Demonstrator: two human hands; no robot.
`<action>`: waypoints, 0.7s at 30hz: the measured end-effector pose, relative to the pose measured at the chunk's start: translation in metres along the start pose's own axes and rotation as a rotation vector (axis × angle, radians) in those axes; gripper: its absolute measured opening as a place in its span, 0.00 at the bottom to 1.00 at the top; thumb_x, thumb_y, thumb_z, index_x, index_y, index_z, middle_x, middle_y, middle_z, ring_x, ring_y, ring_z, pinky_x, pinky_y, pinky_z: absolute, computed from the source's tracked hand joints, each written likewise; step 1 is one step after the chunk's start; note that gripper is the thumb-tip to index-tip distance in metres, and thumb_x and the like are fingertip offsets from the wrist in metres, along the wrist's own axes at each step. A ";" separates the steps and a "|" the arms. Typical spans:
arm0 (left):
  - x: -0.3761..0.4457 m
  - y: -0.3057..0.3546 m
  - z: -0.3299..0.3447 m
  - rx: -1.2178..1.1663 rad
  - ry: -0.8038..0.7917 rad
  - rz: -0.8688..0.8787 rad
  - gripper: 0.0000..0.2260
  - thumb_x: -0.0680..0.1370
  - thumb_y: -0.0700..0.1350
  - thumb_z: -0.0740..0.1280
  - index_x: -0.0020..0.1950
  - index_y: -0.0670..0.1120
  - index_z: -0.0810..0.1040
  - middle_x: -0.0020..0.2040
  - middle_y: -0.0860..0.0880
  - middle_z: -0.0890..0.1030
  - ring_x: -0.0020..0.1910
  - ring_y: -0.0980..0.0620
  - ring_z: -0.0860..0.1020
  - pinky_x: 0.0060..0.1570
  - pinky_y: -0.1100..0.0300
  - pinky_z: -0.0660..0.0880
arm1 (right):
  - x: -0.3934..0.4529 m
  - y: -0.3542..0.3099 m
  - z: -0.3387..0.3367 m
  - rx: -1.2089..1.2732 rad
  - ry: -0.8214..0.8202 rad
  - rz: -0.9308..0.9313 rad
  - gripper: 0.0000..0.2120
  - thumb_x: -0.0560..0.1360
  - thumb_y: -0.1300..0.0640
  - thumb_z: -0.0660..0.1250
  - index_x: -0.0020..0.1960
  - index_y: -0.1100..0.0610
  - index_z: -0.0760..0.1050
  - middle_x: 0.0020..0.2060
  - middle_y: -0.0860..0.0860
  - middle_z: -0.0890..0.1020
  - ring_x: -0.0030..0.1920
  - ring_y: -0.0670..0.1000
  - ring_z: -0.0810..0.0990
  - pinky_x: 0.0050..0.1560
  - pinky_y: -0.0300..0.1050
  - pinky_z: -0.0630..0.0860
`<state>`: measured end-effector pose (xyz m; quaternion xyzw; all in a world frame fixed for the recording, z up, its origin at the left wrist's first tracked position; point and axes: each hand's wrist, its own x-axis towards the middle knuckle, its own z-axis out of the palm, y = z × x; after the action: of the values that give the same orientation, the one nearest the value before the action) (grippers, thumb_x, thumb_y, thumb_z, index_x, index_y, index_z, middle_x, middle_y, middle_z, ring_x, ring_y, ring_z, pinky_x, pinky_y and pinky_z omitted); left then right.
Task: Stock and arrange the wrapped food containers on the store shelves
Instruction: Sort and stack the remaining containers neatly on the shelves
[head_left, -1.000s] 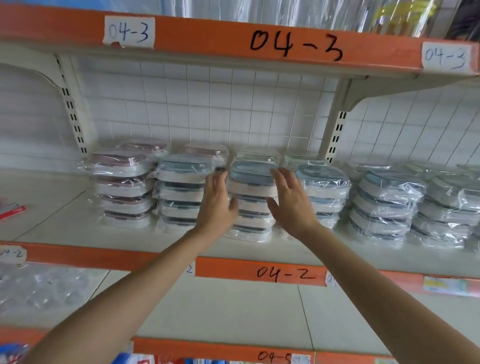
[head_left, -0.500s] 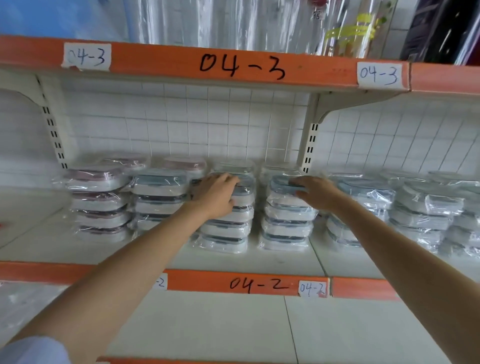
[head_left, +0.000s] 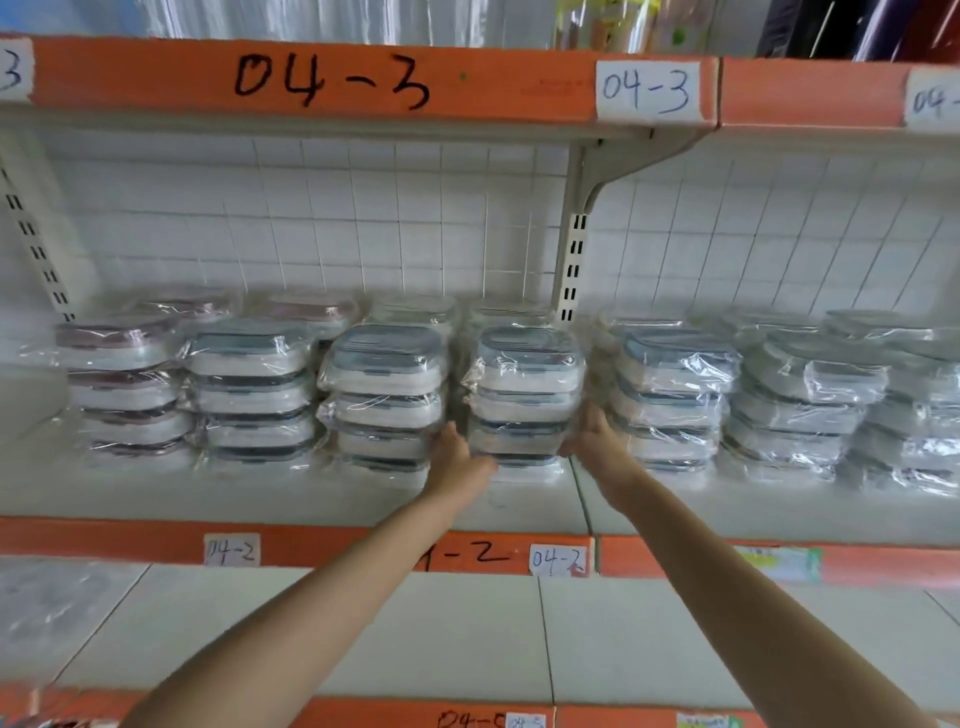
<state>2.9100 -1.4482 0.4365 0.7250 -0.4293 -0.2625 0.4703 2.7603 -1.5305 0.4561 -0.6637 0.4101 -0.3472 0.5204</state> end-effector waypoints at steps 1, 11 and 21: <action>0.006 0.000 0.004 -0.017 0.011 -0.040 0.31 0.76 0.39 0.66 0.76 0.41 0.55 0.67 0.48 0.67 0.62 0.51 0.70 0.57 0.71 0.65 | 0.001 0.005 0.001 0.033 -0.061 0.058 0.23 0.71 0.74 0.58 0.61 0.56 0.64 0.49 0.53 0.74 0.49 0.51 0.72 0.48 0.41 0.72; 0.009 -0.008 0.013 0.140 0.088 0.009 0.23 0.78 0.46 0.67 0.71 0.40 0.67 0.69 0.44 0.72 0.66 0.47 0.71 0.67 0.50 0.67 | 0.000 0.026 -0.011 -0.394 0.008 -0.047 0.26 0.75 0.55 0.68 0.69 0.58 0.62 0.59 0.52 0.74 0.59 0.54 0.72 0.52 0.46 0.68; 0.008 0.015 -0.003 0.016 0.026 0.015 0.32 0.72 0.44 0.72 0.71 0.44 0.61 0.57 0.53 0.74 0.50 0.55 0.75 0.44 0.65 0.72 | 0.003 -0.009 -0.016 -0.507 0.048 -0.148 0.39 0.73 0.51 0.70 0.75 0.59 0.51 0.71 0.58 0.64 0.69 0.59 0.65 0.66 0.56 0.66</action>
<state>2.9107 -1.4562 0.4518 0.7289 -0.4307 -0.2459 0.4719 2.7492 -1.5379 0.4688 -0.7927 0.4465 -0.2860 0.3007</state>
